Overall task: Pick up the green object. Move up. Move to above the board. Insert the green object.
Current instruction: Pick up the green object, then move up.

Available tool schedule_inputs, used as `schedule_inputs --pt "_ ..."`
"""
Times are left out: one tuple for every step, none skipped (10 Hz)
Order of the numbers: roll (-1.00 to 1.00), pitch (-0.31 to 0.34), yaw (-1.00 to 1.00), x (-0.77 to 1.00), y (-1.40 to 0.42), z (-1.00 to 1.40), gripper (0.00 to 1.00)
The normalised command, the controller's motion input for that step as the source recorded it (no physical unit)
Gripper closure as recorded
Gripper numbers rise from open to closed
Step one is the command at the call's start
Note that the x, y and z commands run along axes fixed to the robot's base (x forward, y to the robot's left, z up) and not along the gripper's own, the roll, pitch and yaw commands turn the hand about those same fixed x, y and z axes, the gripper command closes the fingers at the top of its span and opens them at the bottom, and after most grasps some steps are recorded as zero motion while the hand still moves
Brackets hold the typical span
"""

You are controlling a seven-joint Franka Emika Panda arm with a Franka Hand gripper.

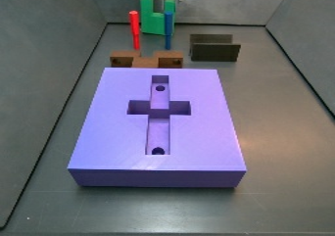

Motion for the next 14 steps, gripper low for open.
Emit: schedule_inputs --pt "0.0 0.0 0.0 0.0 0.0 0.0 1.0" --pt "0.0 0.0 0.0 0.0 0.0 0.0 1.0" --pt "0.0 0.0 0.0 0.0 0.0 0.0 1.0" --pt "0.0 0.0 0.0 0.0 0.0 0.0 1.0" --pt "0.0 0.0 0.0 0.0 0.0 0.0 1.0" --pt "0.0 0.0 0.0 0.0 0.0 0.0 1.0" --pt "0.0 0.0 0.0 0.0 0.0 0.0 1.0" --pt "0.0 0.0 0.0 0.0 0.0 0.0 1.0" --pt "0.0 0.0 0.0 0.0 0.0 0.0 1.0" --pt "0.0 0.0 0.0 0.0 0.0 0.0 1.0" --pt "0.0 0.0 0.0 0.0 0.0 0.0 1.0" --pt "0.0 0.0 0.0 0.0 0.0 0.83 1.0" --pt "0.03 0.024 -0.07 -0.01 0.07 0.78 1.0" --pt "0.06 0.054 -0.06 -0.02 0.06 0.44 1.0"
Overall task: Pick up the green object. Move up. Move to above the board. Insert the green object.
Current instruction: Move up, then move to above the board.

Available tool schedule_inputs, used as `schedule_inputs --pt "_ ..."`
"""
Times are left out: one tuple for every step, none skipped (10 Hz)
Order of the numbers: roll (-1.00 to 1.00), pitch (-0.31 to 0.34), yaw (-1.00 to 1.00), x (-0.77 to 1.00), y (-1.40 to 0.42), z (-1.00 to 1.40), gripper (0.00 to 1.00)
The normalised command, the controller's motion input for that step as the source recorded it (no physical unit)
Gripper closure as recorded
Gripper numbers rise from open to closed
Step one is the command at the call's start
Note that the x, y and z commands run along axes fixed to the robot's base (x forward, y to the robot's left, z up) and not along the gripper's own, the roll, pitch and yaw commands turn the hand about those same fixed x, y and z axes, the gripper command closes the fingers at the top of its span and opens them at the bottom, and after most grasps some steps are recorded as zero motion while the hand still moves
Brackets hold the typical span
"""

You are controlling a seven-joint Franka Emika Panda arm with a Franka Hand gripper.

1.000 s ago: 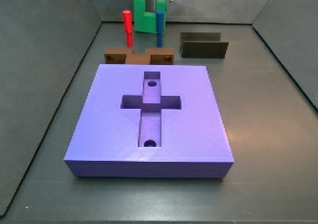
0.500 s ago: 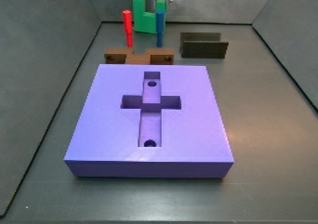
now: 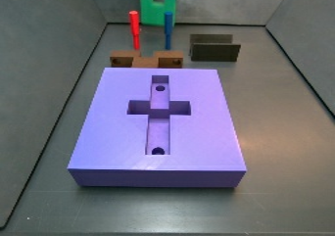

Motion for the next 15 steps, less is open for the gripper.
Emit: schedule_inputs --pt "0.07 0.046 -0.03 0.02 0.02 0.19 1.0" --pt "0.0 0.0 0.0 0.0 0.0 1.4 1.0" --pt "-0.02 0.006 0.0 -0.01 0.0 1.4 1.0" --pt "0.01 0.031 0.01 -0.04 -0.01 1.4 1.0" --pt "0.01 0.023 0.01 0.01 -0.01 1.4 1.0" --pt "0.0 0.073 0.0 0.05 0.02 0.98 1.0" --pt "0.01 0.087 0.0 0.05 0.01 0.63 1.0" --pt "0.0 0.066 0.0 0.04 0.01 0.32 1.0" --pt "0.01 0.054 0.0 0.02 0.01 0.2 1.0" --pt "0.03 0.209 0.58 -0.08 -1.4 0.15 1.0" --pt "0.05 0.193 0.54 -0.08 -1.4 0.14 1.0" --pt "0.1 0.106 0.4 -0.08 -1.4 0.14 1.0" --pt "0.04 0.03 0.2 -0.09 -1.4 0.13 1.0" --pt "0.04 0.011 0.1 -0.09 -1.4 0.14 1.0" --pt "0.03 0.011 0.04 -0.09 -1.4 0.14 1.0"
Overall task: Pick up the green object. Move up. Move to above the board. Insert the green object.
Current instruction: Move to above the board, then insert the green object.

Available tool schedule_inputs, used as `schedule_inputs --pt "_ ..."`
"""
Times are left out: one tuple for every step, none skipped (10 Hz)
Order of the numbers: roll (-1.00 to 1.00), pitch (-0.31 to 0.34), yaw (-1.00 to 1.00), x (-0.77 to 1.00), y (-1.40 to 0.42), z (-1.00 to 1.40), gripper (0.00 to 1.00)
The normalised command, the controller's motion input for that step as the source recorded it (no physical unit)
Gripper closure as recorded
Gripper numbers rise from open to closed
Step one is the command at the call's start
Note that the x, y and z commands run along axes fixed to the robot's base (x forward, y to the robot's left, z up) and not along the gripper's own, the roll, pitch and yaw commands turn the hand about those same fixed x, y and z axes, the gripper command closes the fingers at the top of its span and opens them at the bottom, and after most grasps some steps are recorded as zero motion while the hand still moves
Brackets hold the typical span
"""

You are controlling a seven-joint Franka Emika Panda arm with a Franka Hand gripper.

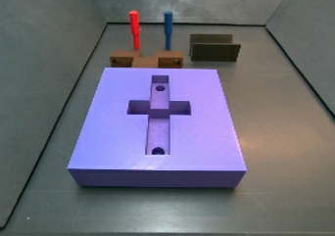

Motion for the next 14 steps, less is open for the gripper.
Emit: schedule_inputs --pt "0.02 0.011 0.02 -0.09 -1.4 0.14 1.0" --pt "0.0 0.008 0.02 -0.09 -1.4 0.14 1.0" --pt "0.0 0.012 0.01 -0.09 -1.4 0.15 1.0" --pt "0.0 0.017 0.01 -0.08 -1.4 0.16 1.0" --pt "0.0 0.035 0.01 -0.07 -1.4 0.17 1.0" --pt "0.0 0.066 0.01 -0.05 -1.4 0.18 1.0" --pt "0.0 0.091 0.01 -0.01 -0.95 0.13 1.0" --pt "0.02 0.124 0.0 0.06 -0.42 0.07 1.0" --pt "0.01 0.131 0.0 0.07 -0.28 0.05 1.0" --pt "0.02 0.126 0.01 0.05 -0.18 0.04 1.0" --pt "0.34 -0.124 -0.14 0.15 -0.35 -0.61 1.0" --pt "0.3 -0.161 -0.14 0.29 -0.51 -0.61 1.0" --pt "0.14 -0.144 -0.25 0.46 -0.71 -0.9 1.0" --pt "0.02 -0.173 -0.1 0.44 -0.69 -0.95 1.0"
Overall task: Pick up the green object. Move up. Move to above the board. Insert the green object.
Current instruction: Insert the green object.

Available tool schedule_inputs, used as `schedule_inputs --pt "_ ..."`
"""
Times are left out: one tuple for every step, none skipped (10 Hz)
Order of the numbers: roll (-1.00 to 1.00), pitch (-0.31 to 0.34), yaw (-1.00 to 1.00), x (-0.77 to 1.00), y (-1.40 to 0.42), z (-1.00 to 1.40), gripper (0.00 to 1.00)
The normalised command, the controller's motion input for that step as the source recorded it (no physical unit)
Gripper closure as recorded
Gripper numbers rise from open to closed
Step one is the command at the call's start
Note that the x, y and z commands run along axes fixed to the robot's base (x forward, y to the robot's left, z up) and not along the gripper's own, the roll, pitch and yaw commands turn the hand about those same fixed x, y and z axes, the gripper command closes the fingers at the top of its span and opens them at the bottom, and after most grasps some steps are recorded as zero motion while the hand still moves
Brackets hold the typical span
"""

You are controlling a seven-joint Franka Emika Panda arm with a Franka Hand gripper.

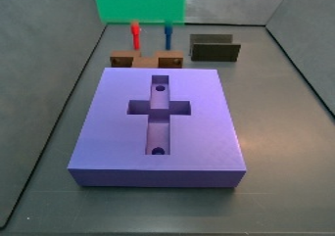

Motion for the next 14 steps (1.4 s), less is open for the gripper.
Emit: schedule_inputs --pt "-0.01 -0.149 0.0 0.51 -0.4 -0.99 1.0" --pt "-0.02 -0.094 0.16 0.46 -0.2 -1.0 1.0" --pt "-0.02 -0.153 0.3 0.2 0.0 -0.82 1.0" --pt "0.15 -0.177 0.33 0.0 0.03 -0.63 1.0" --pt "0.34 -0.091 0.32 0.0 0.01 -0.52 1.0" --pt "0.26 -0.003 0.14 0.0 0.0 -0.51 1.0" --pt "0.16 0.0 -0.01 0.0 0.0 -0.36 1.0" --pt "0.03 0.0 0.0 0.0 0.04 -0.3 1.0" --pt "-0.07 -0.001 0.0 0.0 0.01 -0.23 1.0" --pt "-0.09 0.0 0.0 0.0 0.02 -0.17 1.0" --pt "-0.1 -0.003 0.0 0.0 0.05 -0.21 1.0" --pt "-0.12 -0.014 0.0 0.0 0.06 -0.25 1.0" --pt "-0.15 -0.023 0.0 0.0 0.06 -0.27 1.0" --pt "-0.17 -0.011 0.0 0.0 0.03 -0.27 1.0"
